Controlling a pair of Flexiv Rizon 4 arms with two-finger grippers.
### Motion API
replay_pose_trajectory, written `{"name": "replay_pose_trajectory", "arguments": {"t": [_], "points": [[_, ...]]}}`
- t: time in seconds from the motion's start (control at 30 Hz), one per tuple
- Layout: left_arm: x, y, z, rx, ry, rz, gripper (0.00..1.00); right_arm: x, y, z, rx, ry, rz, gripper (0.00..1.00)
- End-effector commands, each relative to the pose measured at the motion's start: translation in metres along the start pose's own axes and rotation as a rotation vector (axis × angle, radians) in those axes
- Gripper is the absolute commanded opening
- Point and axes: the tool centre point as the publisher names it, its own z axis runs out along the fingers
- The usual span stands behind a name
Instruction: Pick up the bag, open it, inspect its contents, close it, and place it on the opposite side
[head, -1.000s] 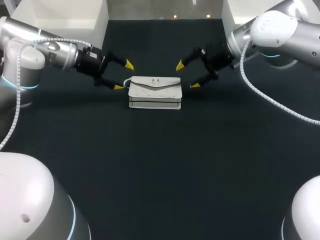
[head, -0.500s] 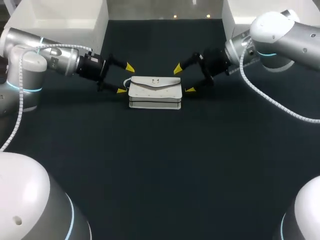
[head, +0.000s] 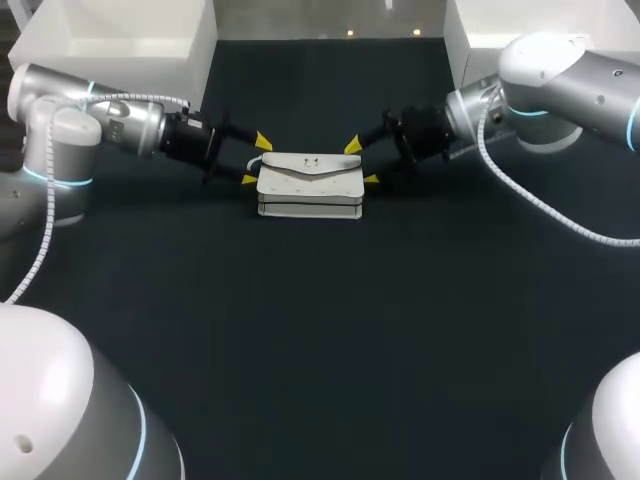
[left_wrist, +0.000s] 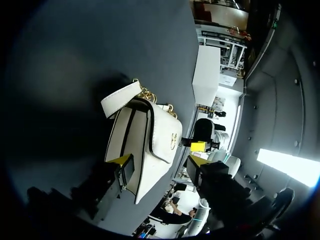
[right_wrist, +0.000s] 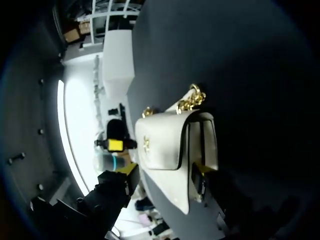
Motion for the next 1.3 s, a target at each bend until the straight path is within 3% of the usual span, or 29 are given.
{"name": "replay_pose_trajectory", "arguments": {"t": [0.03,0.2,0.3,0.43,0.83,1.0,1.03,1.07,1.13,1.17,1.3], "points": [[-0.006,-0.007,0.005,-0.011,0.036,0.011,0.66,-0.004,0.007,0.004,0.039,0.018,0.004,0.63],[-0.005,-0.009,0.008,-0.009,0.047,0.018,0.60,-0.007,0.008,0.008,0.047,0.043,0.020,0.62],[-0.005,-0.010,0.010,-0.007,0.056,0.022,0.49,-0.008,0.009,0.009,0.045,0.053,0.028,0.56],[-0.005,-0.011,0.013,-0.008,0.062,0.029,0.46,-0.007,0.011,0.010,0.043,0.057,0.033,0.50],[-0.014,-0.017,0.017,0.002,0.048,0.024,0.43,-0.015,0.017,0.015,0.026,0.071,0.079,0.48],[-0.018,-0.019,0.017,0.009,0.043,0.021,0.38,-0.018,0.018,0.016,0.017,0.082,0.092,0.45],[-0.019,-0.019,0.017,0.011,0.043,0.020,0.29,-0.018,0.019,0.016,0.016,0.084,0.093,0.44],[-0.019,-0.020,0.017,0.013,0.043,0.019,0.23,-0.018,0.019,0.016,0.014,0.086,0.093,0.41],[-0.019,-0.020,0.016,0.015,0.043,0.019,0.00,-0.017,0.019,0.016,0.009,0.092,0.094,0.25],[-0.020,-0.020,0.016,0.016,0.044,0.019,0.00,-0.017,0.019,0.016,0.008,0.093,0.094,0.00],[-0.020,-0.019,0.015,0.018,0.045,0.021,0.00,-0.017,0.019,0.016,-0.001,0.101,0.091,0.00]]}}
